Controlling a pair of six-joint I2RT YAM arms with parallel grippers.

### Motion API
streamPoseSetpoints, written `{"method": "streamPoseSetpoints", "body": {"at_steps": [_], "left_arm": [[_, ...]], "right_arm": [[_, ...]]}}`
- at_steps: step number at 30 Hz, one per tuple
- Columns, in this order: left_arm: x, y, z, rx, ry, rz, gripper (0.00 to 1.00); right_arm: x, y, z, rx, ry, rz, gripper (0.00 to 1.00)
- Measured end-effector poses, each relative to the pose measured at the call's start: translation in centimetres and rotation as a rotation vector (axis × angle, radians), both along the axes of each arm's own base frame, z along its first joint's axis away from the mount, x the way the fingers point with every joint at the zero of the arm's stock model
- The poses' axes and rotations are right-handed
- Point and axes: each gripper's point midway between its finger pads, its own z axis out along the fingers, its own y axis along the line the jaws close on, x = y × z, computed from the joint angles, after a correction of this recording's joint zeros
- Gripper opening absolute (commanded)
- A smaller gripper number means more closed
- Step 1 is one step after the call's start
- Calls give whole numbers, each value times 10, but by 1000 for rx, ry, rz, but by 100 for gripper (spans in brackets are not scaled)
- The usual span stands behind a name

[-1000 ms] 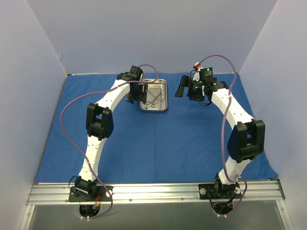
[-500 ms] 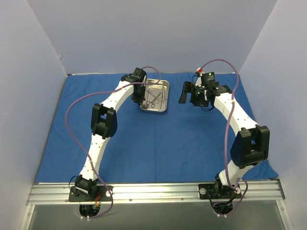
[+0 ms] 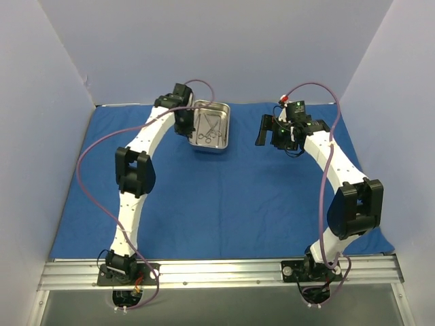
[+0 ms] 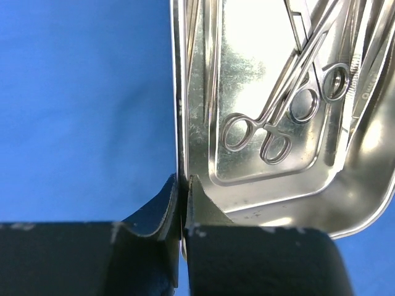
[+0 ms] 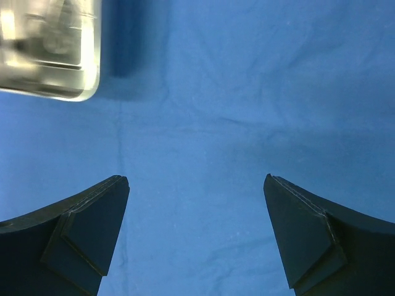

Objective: Open and lay out the surgical kit
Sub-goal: Pick up the container from the surgical kit, then place the container in the surgical kit.

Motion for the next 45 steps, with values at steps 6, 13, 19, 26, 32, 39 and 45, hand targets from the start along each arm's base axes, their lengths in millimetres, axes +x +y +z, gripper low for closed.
{"method": "streamPoseSetpoints", "body": {"at_steps": [6,13,19,26,32,39,45], "left_arm": [[-16,55,59,-45,-55,94,2],[-113,78,73,-85,-7,103,2],[-210,119,67,-80,67,287,2],[-261,185,80,-106,-66,630,2],[-290,200,16,-65,14,746,2],[-312,200,-14,-46,99,792,2],[-309,201,-24,-31,143,822,11]], "right_arm": [[12,7,-1,6,6,-2,97],[12,39,-18,-8,43,65,88],[2,69,-16,19,36,142,88],[-1,83,-14,31,25,174,88],[-9,99,-15,-14,32,213,88],[-19,114,-9,-20,34,258,88],[-20,115,-10,-23,35,268,89]]}}
